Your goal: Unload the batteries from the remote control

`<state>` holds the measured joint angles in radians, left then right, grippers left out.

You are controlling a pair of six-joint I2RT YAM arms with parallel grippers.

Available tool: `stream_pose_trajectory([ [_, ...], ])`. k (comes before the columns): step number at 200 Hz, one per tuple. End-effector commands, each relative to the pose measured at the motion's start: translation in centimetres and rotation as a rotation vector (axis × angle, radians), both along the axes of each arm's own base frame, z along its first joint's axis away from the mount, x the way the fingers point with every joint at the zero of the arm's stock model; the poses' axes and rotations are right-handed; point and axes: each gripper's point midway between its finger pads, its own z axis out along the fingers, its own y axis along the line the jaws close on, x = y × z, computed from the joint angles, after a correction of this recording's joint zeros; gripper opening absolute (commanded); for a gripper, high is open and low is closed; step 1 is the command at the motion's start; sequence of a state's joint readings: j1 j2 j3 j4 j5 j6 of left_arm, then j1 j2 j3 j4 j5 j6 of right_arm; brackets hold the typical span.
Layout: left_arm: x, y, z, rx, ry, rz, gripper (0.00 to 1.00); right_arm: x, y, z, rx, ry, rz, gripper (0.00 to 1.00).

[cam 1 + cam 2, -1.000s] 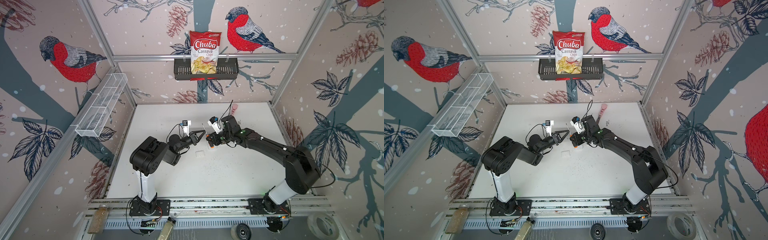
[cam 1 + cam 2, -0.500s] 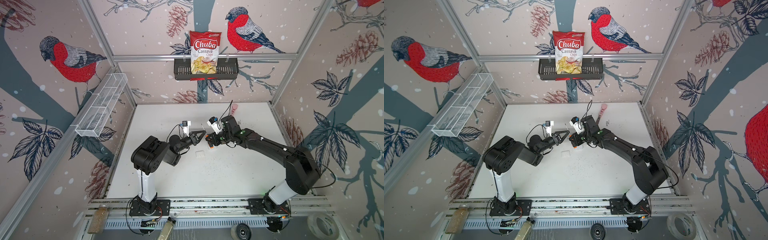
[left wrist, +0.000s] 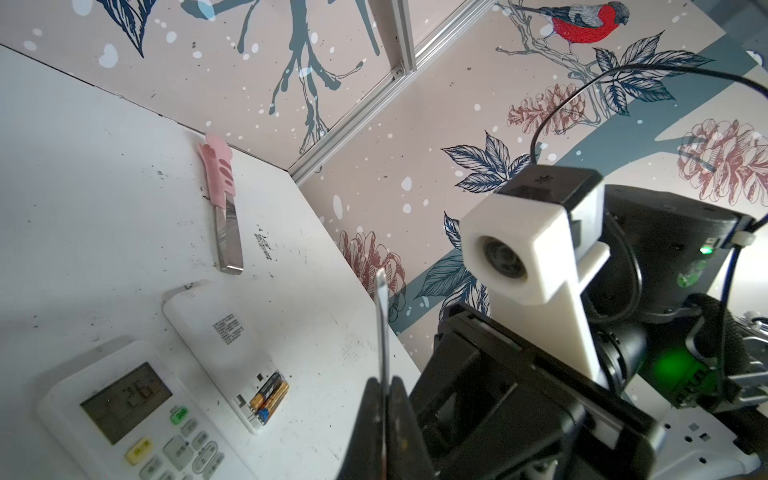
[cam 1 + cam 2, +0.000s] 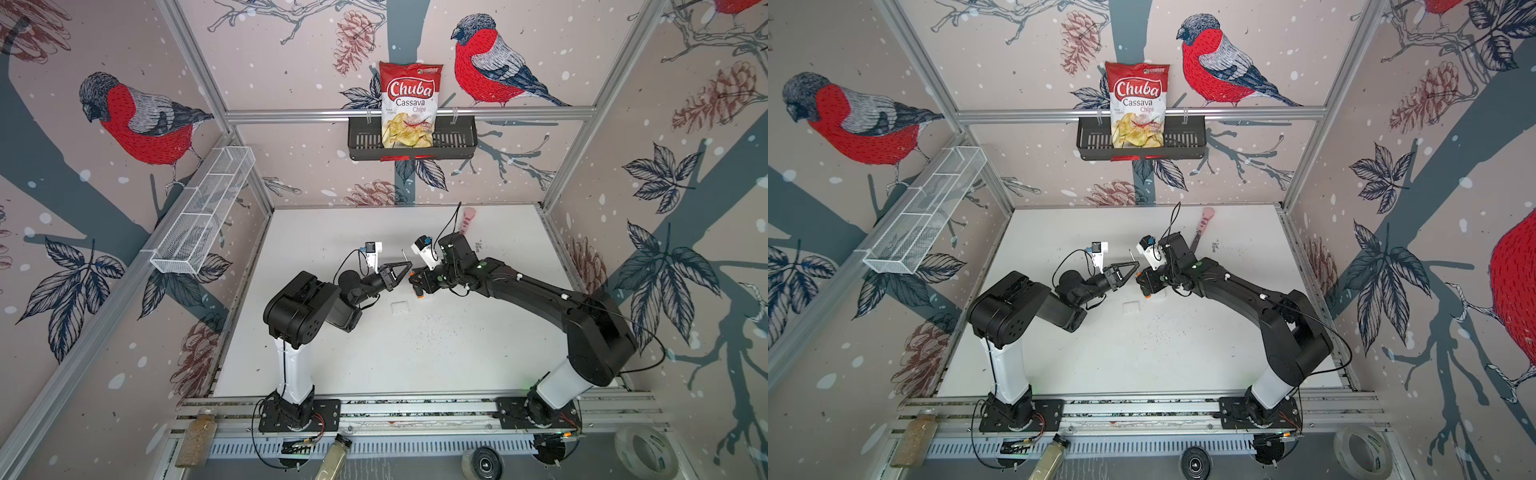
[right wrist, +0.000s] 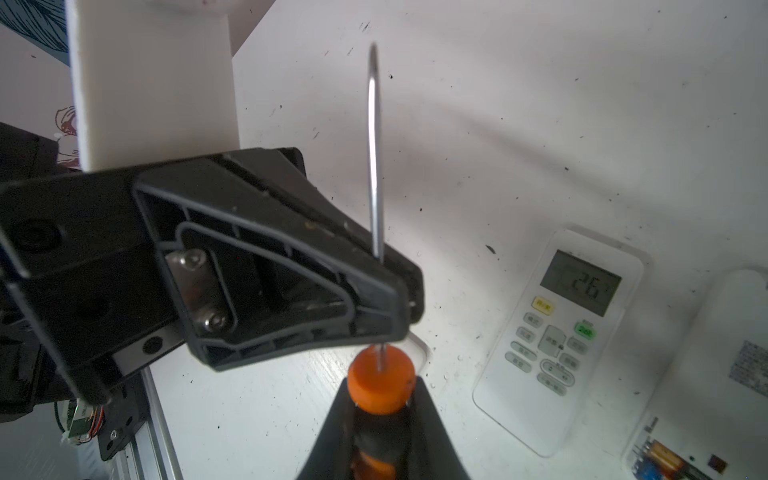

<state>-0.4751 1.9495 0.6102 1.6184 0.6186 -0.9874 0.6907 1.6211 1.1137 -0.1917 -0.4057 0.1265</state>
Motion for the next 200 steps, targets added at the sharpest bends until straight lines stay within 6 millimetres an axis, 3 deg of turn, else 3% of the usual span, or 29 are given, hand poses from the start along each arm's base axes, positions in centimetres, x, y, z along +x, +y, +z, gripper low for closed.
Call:
stream_pose_trajectory([
  [1,-0.2,0.4,2.0,-0.05,-0.094,0.014,0.0,0.3,0.3,0.4,0.02,-0.022,0.008,0.22],
  [54,0.4,1.1,2.6,-0.036,-0.1,0.079,0.0,1.0,-0.3,1.4,0.059,-0.042,-0.023,0.49],
  [103,2.0,2.3,5.9,-0.088,-0.131,0.183,0.0,1.7,-3.2,5.7,0.332,-0.083,-0.062,0.6],
  [131,2.7,3.1,8.5,-0.157,-0.15,0.238,0.0,1.0,-5.1,8.1,0.535,-0.107,-0.052,0.65],
  [166,3.2,3.6,11.2,-0.259,-0.178,0.254,0.0,0.3,-4.8,9.5,0.669,-0.118,-0.003,0.72],
  [200,3.8,3.9,11.8,-0.292,-0.191,0.276,0.0,0.7,-4.2,10.2,0.802,-0.1,0.012,0.77],
])
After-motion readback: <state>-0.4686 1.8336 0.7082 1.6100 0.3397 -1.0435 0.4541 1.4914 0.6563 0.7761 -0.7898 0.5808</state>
